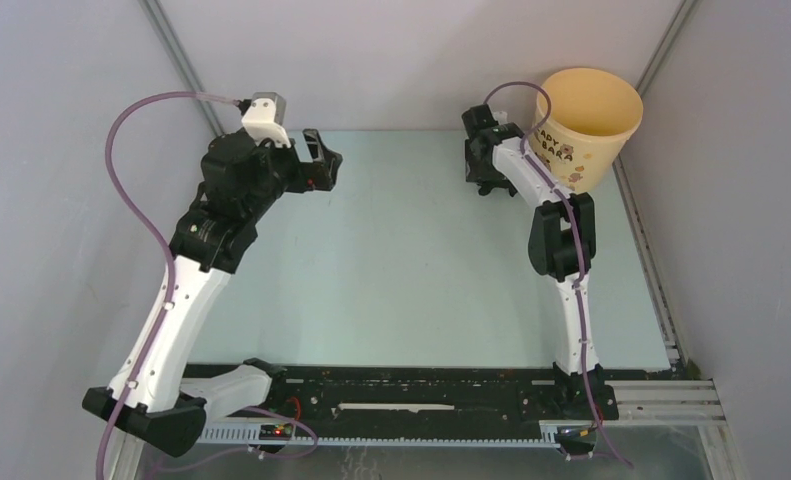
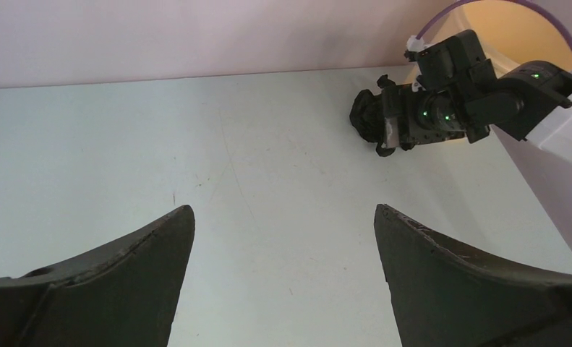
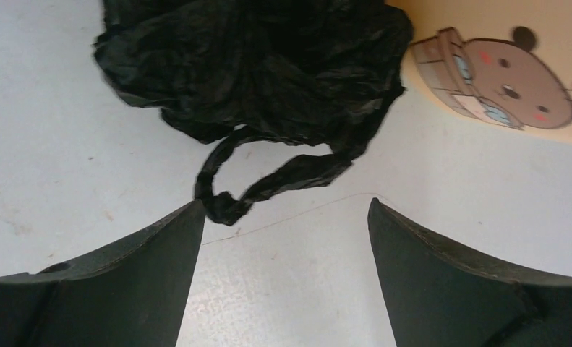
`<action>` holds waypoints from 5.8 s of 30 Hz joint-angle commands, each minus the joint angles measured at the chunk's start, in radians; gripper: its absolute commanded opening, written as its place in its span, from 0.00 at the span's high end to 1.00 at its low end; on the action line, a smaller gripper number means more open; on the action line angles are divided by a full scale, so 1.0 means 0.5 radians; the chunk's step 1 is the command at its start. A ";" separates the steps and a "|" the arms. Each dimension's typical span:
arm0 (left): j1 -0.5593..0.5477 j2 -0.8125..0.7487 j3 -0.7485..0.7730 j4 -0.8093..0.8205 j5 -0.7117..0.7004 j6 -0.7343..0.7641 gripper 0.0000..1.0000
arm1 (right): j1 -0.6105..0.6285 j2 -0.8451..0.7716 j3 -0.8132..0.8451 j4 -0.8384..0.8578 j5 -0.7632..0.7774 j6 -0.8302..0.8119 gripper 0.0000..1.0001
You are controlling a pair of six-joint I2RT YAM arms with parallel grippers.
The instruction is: Put the trash bags into the trash bin
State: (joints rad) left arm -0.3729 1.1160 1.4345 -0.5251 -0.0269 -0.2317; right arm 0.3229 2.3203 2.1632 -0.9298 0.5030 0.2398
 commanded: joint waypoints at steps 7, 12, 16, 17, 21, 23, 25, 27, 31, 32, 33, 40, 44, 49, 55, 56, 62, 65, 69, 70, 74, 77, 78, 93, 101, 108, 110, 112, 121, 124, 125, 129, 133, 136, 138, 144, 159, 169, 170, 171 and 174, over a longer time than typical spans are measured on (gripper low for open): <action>-0.165 -0.134 0.008 0.038 -0.058 0.060 0.02 | 0.048 0.021 0.045 -0.056 -0.380 -0.039 0.86; -0.263 -0.162 -0.025 0.051 -0.030 -0.030 0.02 | 0.215 -0.478 -0.672 0.256 -0.629 -0.087 1.00; -0.285 -0.195 -0.071 0.046 0.102 -0.183 0.02 | 0.231 -0.767 -1.032 0.435 -0.731 0.074 1.00; -0.284 -0.211 -0.089 0.036 0.133 -0.224 0.02 | 0.224 -0.800 -1.066 0.443 -0.732 0.097 1.00; -0.285 -0.313 -0.158 -0.080 0.174 -0.329 0.02 | 0.230 -0.889 -1.168 0.424 -0.761 0.118 1.00; -0.285 -0.372 -0.182 -0.173 0.118 -0.359 0.02 | 0.273 -0.989 -1.278 0.463 -0.885 0.104 1.00; -0.284 -0.434 -0.196 -0.286 0.005 -0.425 0.02 | 0.335 -1.069 -1.367 0.466 -1.150 0.123 1.00; -0.282 -0.516 -0.230 -0.395 -0.139 -0.536 0.02 | 0.456 -1.152 -1.461 0.452 -1.353 0.179 1.00; -0.268 -0.681 -0.446 -0.476 -0.211 -0.756 0.02 | 0.738 -1.344 -1.665 0.514 -1.456 0.335 0.87; -0.260 -0.713 -0.510 -0.482 -0.195 -0.827 0.02 | 0.792 -1.369 -1.678 0.538 -1.497 0.385 0.75; -0.250 -0.734 -0.568 -0.480 -0.163 -0.897 0.02 | 0.840 -1.388 -1.679 0.549 -1.521 0.443 0.62; 0.100 -0.772 -1.127 -0.310 0.568 -1.260 0.02 | 0.946 -1.737 -1.722 0.508 -1.503 0.520 0.04; 0.131 -0.738 -1.368 -0.026 0.900 -1.353 0.02 | 0.764 -2.007 -1.837 0.419 -1.419 0.289 0.01; 0.100 -0.586 -1.445 0.052 0.984 -1.298 0.02 | 0.420 -1.953 -1.783 0.374 -1.560 0.035 0.01; 0.028 -0.403 -1.517 0.117 1.030 -1.271 0.02 | 0.307 -1.648 -1.543 0.428 -1.627 -0.417 0.01; 0.007 -0.370 -1.527 0.101 1.004 -1.240 0.02 | 0.313 -1.579 -1.510 0.437 -1.586 -0.456 0.01; -0.074 -0.101 -1.420 -0.038 0.955 -1.004 0.02 | 0.338 -1.166 -1.191 0.295 -1.346 -0.481 0.03; -0.121 0.096 -1.330 -0.033 0.990 -0.900 0.02 | 0.369 -0.993 -1.093 0.240 -1.110 -0.004 0.08; -0.129 0.435 -1.152 0.001 1.108 -0.835 0.02 | 0.551 -0.965 -1.185 0.347 -0.782 0.314 0.08; -0.142 0.511 -1.105 0.022 1.122 -0.841 0.02 | 0.607 -0.947 -1.181 0.368 -0.686 0.296 0.08; -0.246 0.668 -0.988 0.123 1.163 -0.922 0.02 | 0.641 -0.864 -1.114 0.223 -0.482 0.281 0.16; -0.311 0.726 -1.039 0.289 1.222 -1.034 0.02 | 0.571 -0.994 -1.340 0.412 -0.628 0.239 0.33; -0.323 0.742 -1.094 0.431 1.259 -1.105 0.02 | 0.542 -1.022 -1.401 0.461 -0.726 0.242 0.46; -0.610 0.912 -1.479 1.491 1.229 -1.876 0.21 | 0.557 -1.682 -1.911 0.554 -0.910 0.834 1.00; -0.706 0.790 -1.553 1.367 1.255 -1.734 0.37 | 0.281 -2.049 -2.194 0.679 -1.171 1.110 1.00; -0.869 0.918 -1.352 1.342 1.274 -1.676 0.10 | 0.150 -2.178 -2.407 0.939 -1.359 1.477 1.00; -0.880 0.942 -1.340 1.342 1.233 -1.679 0.10 | 0.090 -2.203 -2.465 0.951 -1.367 1.588 1.00; -0.883 0.899 -1.363 1.342 1.160 -1.671 0.13 | 0.013 -2.238 -2.560 1.011 -1.442 1.732 1.00; -0.885 0.208 -1.331 0.786 0.607 -1.297 0.13 | 0.095 -2.150 -2.578 1.399 -1.894 1.436 1.00; -0.876 -0.030 -1.253 0.510 0.420 -1.134 0.06 | 0.187 -2.118 -2.559 1.558 -2.092 1.280 1.00; -0.867 -0.087 -1.246 0.466 0.380 -1.115 0.01 | 0.206 -2.127 -2.561 1.585 -2.122 1.280 1.00; -0.692 -0.116 -1.302 0.428 0.517 -1.136 0.01 | 0.232 -2.158 -2.561 1.688 -2.269 1.387 1.00; -0.581 0.082 -1.337 0.497 0.713 -1.158 0.06 | 0.244 -2.208 -2.563 1.779 -2.371 1.530 1.00; -0.575 0.234 -1.329 0.547 0.777 -1.126 0.28 | 0.241 -2.250 -2.559 1.834 -2.412 1.618 1.00; -0.549 0.297 -1.324 0.556 0.749 -1.094 0.42 | 0.232 -2.265 -2.559 1.925 -2.457 1.671 1.00; -0.490 0.312 -1.078 0.245 0.561 -0.838 0.49 | 0.207 -2.232 -2.532 1.719 -2.482 1.504 1.00; -0.290 -0.307 -0.820 -0.242 0.658 -1.189 0.09 | 0.312 -1.846 -2.156 1.185 -2.383 0.731 1.00; -0.299 0.403 -0.676 0.166 0.988 -2.095 0.25 | 0.537 -1.797 -2.153 1.151 -2.202 0.621 1.00; -0.300 0.427 -0.671 0.171 1.002 -2.150 0.26 | 0.555 -1.798 -2.154 1.154 -2.177 0.618 1.00; -0.305 0.447 -0.667 0.173 1.016 -2.194 0.27 | 0.571 -1.804 -2.152 1.154 -2.151 0.618 1.00; -0.347 0.464 -0.661 0.153 1.025 -2.248 0.31 | 0.602 -1.823 -2.151 1.164 -2.083 0.616 1.00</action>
State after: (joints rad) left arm -0.5243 1.3624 1.0275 -0.4801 0.4286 -1.2343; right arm 0.6022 1.4185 1.0485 -0.3569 -0.5976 0.5804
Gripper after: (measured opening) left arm 0.707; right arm 0.006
